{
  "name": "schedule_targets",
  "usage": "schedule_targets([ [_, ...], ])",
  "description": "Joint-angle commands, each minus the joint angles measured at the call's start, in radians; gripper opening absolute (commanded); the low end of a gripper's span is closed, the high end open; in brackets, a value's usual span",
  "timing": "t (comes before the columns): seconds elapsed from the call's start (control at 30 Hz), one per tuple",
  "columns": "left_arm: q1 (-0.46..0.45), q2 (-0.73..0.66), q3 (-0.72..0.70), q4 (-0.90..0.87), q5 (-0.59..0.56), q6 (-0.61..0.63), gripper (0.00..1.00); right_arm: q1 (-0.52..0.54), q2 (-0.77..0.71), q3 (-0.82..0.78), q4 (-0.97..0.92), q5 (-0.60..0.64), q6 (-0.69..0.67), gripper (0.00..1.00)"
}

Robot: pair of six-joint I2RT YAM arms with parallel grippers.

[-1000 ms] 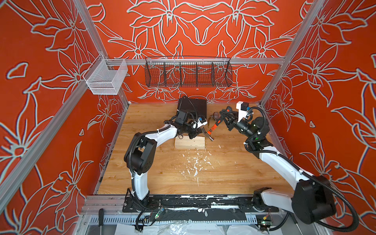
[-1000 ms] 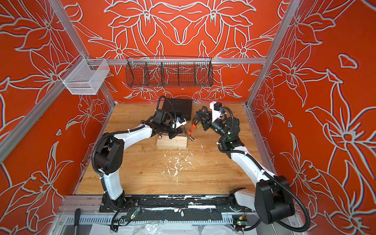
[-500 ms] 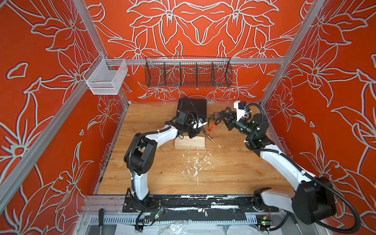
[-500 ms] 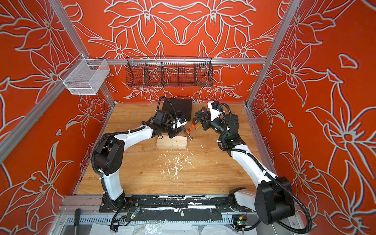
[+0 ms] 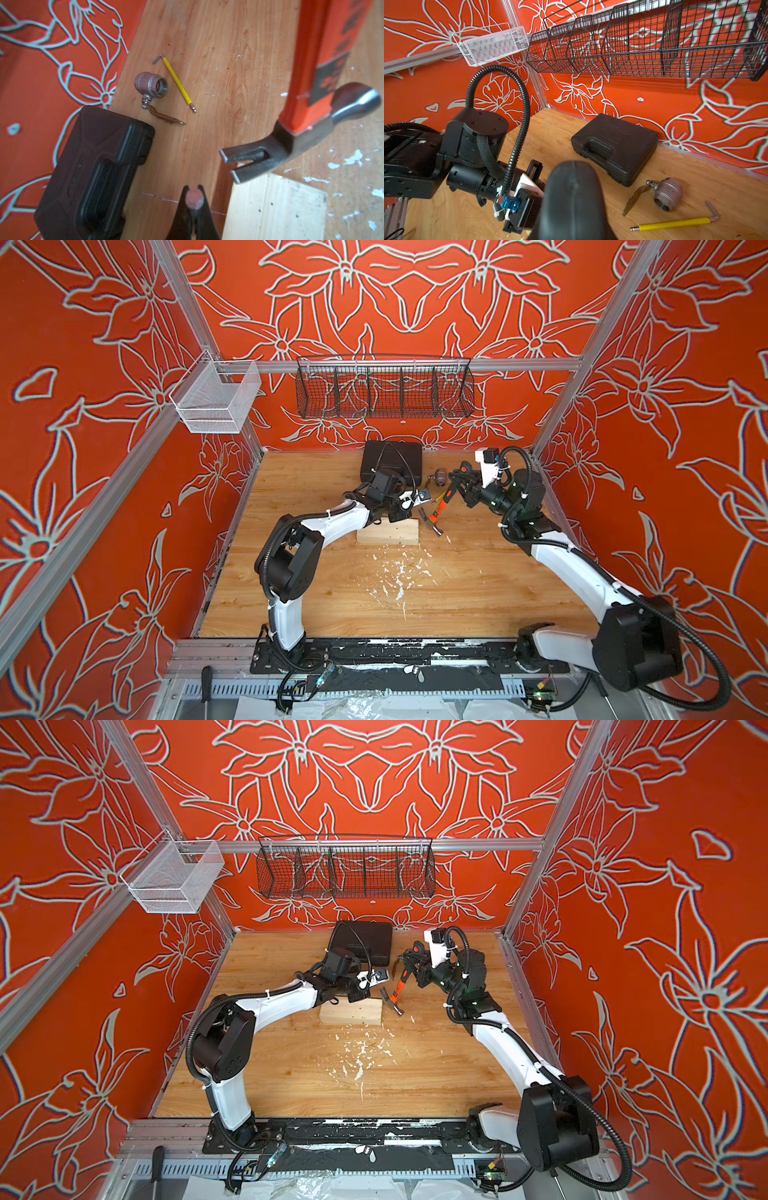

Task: Use a claw hammer to pull out a nail
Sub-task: Pick up the nail with the hammer, then place the nail at the center of the board.

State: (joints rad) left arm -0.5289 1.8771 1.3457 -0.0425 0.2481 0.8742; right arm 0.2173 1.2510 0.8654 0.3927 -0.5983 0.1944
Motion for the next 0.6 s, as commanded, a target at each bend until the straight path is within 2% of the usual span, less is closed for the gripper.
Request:
schedule_targets([
  [0.0, 0.019, 0.014, 0.067, -0.042, -0.015, -0.013, 0.00, -0.005, -0.032, 0.045, 0.072, 0.068, -0.007, 0.00],
  [0.13, 0.066, 0.068, 0.206, -0.245, 0.029, -0.038, 0.00, -0.010, -0.063, 0.005, 0.060, 0.218, -0.003, 0.00],
  [0.2, 0.077, 0.112, 0.282, -0.329, 0.004, -0.038, 0.01, -0.012, -0.064, -0.015, 0.070, 0.264, 0.036, 0.00],
  [0.37, 0.085, 0.208, 0.395, -0.458, -0.101, -0.001, 0.02, -0.016, -0.073, -0.125, 0.234, 0.354, 0.161, 0.00],
  [0.57, 0.115, 0.317, 0.514, -0.571, -0.168, -0.055, 0.02, -0.016, -0.091, -0.174, 0.185, 0.455, 0.219, 0.00],
])
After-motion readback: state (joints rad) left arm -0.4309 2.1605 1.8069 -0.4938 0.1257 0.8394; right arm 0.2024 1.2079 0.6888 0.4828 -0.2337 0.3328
